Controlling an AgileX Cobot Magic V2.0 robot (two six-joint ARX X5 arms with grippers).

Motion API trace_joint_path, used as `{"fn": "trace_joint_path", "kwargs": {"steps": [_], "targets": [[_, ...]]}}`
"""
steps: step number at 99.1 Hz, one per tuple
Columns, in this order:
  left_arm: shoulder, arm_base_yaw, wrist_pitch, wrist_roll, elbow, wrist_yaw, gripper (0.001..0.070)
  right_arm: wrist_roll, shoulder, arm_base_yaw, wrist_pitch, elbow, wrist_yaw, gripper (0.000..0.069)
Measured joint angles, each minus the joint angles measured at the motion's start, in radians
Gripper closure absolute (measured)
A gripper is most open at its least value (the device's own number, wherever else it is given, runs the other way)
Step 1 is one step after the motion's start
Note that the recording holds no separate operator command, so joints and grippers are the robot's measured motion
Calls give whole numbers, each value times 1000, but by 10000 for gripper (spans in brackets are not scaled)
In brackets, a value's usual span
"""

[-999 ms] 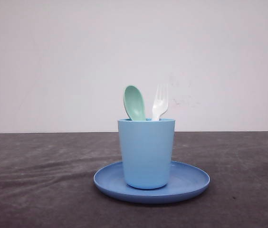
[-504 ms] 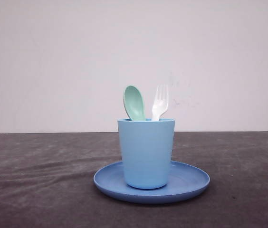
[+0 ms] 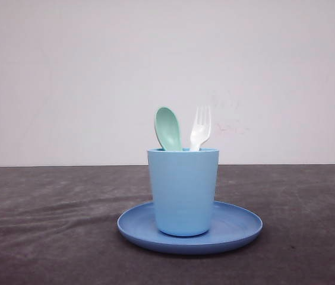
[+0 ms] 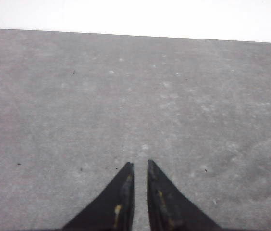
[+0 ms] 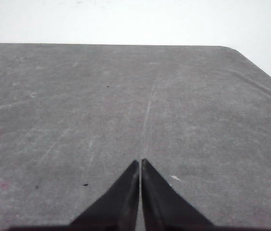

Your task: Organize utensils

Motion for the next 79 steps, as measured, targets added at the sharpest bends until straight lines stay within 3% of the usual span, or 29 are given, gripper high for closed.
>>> {"fn": "trace_joint_path", "kwargs": {"steps": [79], "targets": [[0, 0, 0, 0, 0, 0, 685, -4, 0, 0, 8, 0, -3, 685]]}}
